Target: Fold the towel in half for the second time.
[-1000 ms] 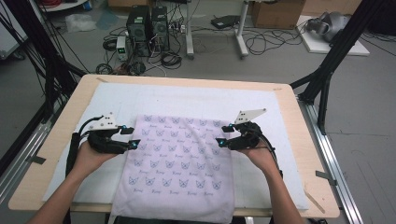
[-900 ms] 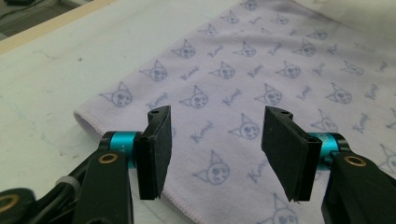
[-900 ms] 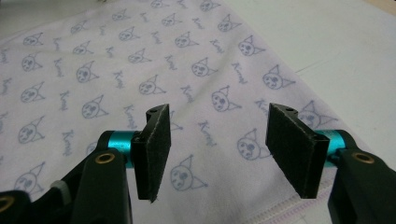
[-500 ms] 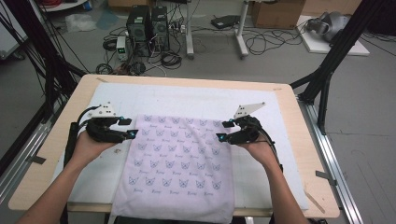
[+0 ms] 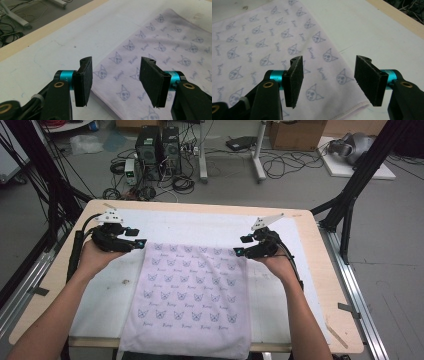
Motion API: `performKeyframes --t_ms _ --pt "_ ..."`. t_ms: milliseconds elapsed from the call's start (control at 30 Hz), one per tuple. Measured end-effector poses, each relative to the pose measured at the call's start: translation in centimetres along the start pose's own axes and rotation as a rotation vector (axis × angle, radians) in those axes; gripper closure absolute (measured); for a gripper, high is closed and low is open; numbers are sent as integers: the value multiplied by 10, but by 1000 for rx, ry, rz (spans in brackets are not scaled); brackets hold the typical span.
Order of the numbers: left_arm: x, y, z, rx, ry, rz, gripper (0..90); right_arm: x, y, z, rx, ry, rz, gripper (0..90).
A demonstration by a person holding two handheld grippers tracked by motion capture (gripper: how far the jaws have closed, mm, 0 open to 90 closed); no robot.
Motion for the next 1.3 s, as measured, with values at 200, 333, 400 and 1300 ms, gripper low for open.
performKeyframes --t_ms 200,333,400,1300 --pt "21 -21 -16 -44 -5 -37 455 7 -9 23 56 -29 -24 392" --pt "36 -31 -21 -48 -3 -62 464 12 -13 34 75 -38 -13 394" --pt "44 -35 -23 -54 4 -68 464 15 -16 38 85 -38 -20 393" --pt "72 -53 -23 -97 -11 -113 853 34 -39 50 84 -55 -117 842"
Point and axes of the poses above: each handheld gripper's, and its own axes: x roughly forward along the jaws, y roughly out of its top, z roughly to its right, the point moved 9 cm from there along x, roughly forward along the jaws, and after that the axes turned 15 degrees about x, right-handed, at the moved point
